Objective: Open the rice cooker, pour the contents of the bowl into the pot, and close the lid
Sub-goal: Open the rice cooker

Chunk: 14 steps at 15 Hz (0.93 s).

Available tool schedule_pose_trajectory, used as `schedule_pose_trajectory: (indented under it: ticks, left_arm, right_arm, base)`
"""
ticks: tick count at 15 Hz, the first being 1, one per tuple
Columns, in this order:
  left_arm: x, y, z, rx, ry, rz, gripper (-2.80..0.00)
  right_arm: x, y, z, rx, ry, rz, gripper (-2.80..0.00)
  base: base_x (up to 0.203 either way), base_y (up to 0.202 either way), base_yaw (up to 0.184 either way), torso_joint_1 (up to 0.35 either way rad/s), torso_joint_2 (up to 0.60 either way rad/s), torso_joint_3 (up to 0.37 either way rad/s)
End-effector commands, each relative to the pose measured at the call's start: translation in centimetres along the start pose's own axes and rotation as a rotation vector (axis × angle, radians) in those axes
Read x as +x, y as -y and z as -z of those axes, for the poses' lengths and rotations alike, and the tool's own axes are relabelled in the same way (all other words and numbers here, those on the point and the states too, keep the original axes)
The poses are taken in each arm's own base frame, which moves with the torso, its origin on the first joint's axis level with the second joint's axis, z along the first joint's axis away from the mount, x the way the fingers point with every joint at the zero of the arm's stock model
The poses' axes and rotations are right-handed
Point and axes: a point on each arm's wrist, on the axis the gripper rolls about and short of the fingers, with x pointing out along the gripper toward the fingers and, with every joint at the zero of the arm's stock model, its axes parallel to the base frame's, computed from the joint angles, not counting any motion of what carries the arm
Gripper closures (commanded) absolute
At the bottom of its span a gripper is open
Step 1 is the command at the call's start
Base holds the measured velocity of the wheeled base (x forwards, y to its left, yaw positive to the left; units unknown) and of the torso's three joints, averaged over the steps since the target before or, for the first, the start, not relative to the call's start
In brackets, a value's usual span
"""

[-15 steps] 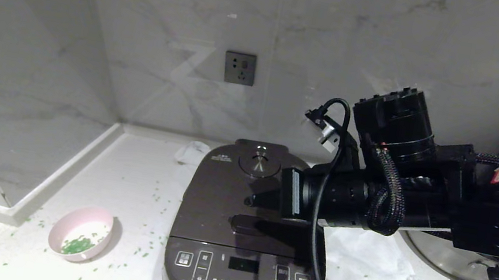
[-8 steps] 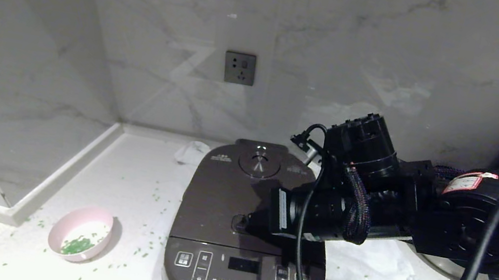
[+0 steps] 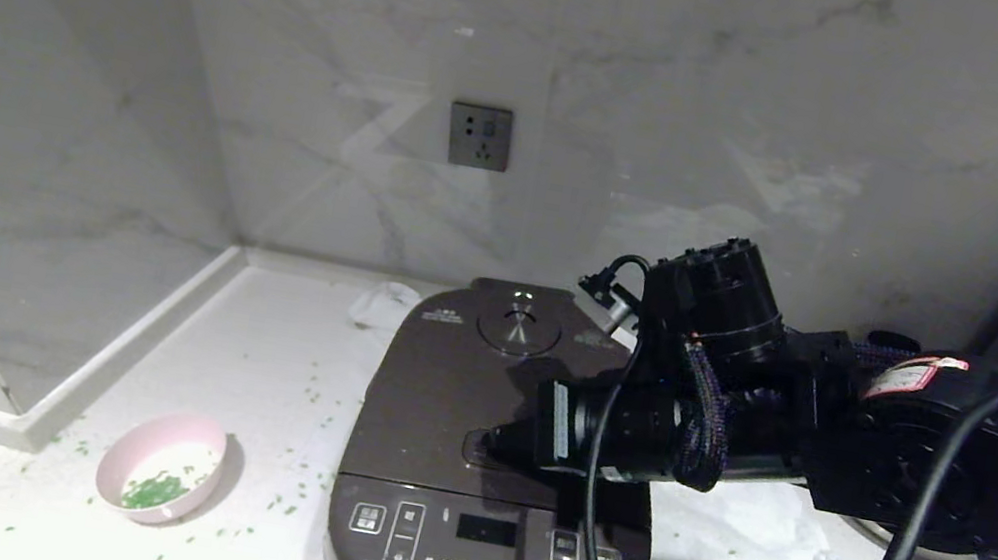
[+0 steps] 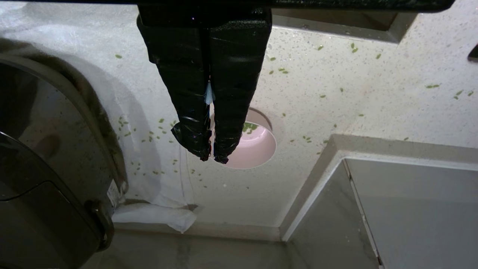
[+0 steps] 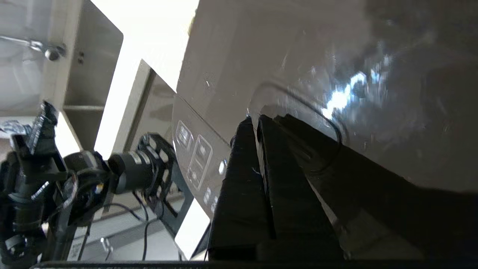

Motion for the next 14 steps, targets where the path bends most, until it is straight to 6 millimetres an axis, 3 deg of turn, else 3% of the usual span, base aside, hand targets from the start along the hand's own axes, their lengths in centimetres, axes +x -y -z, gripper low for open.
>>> schedule_pose_trajectory:
  ticks: [1,14]
  left_arm:
    - [0.1,0.0,0.4,0.0,-0.015,-0.001,0.0]
    - [0.1,0.0,0.5,0.0,-0.016,-0.002,0.0]
  right_arm:
    - [-0.1,0.5,0.1,0.009,0.008,0.003,0.0]
    - [-0.1,2.2,0.9,0.045,-0.021,0.03,0.0]
  base:
    - [0.0,0.0,0.0,0.0,0.0,0.0]
    - [0.0,0.0,0.0,0.0,0.0,0.0]
